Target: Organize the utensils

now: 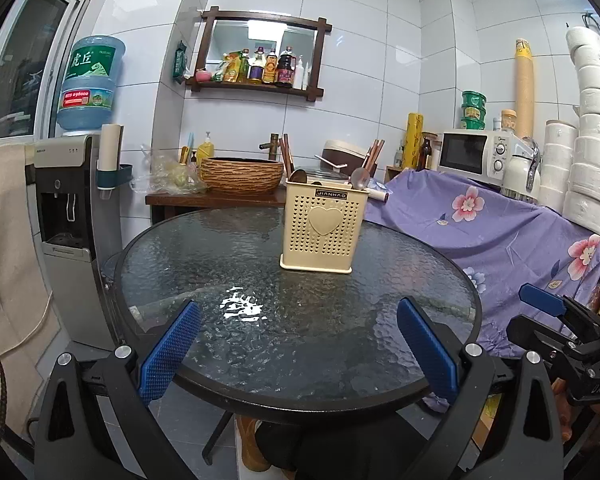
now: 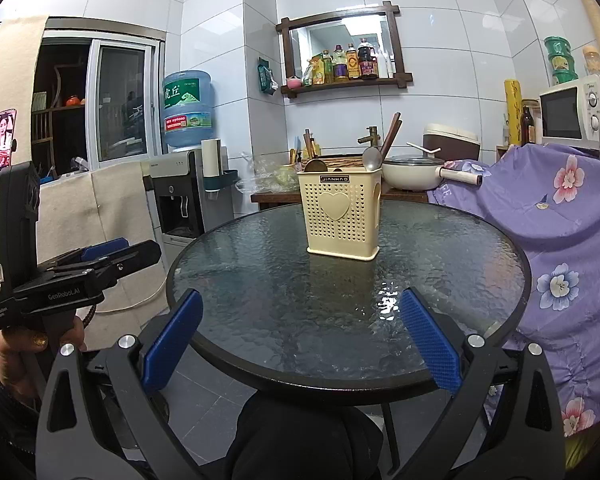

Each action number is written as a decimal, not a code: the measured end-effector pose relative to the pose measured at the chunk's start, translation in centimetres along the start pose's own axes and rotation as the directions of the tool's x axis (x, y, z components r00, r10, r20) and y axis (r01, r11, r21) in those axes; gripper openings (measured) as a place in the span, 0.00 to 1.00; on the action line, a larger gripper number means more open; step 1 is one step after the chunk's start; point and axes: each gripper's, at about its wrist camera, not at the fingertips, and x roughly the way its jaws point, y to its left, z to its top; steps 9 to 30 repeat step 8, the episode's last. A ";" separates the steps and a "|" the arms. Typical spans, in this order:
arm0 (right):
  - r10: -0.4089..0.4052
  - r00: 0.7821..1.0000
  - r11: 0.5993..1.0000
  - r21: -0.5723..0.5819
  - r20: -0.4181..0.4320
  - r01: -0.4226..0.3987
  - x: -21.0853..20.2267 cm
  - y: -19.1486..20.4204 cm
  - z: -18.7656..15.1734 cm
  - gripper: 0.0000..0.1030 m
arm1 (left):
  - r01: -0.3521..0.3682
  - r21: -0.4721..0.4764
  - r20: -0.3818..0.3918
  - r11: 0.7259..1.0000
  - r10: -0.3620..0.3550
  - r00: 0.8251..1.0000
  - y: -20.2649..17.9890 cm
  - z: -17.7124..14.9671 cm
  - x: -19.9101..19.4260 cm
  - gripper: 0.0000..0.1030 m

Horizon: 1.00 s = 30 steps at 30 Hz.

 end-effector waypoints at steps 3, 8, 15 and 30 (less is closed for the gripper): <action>0.000 1.000 1.000 -0.001 0.000 0.000 0.0 0.0 0.0 0.94 | 0.015 -0.010 -0.010 1.000 -0.015 1.000 0.0 0.0 0.1 0.94; 0.000 1.000 1.000 0.000 0.000 0.000 0.0 -0.1 0.0 0.94 | 0.013 -0.007 -0.016 1.000 -0.013 1.000 0.0 0.0 0.2 0.94; 0.000 1.000 1.000 0.000 0.000 0.000 0.0 -0.1 0.0 0.94 | 0.013 -0.007 -0.016 1.000 -0.013 1.000 0.0 0.0 0.2 0.94; 0.000 1.000 1.000 0.000 0.000 0.000 0.0 -0.1 0.0 0.94 | 0.013 -0.007 -0.016 1.000 -0.013 1.000 0.0 0.0 0.2 0.94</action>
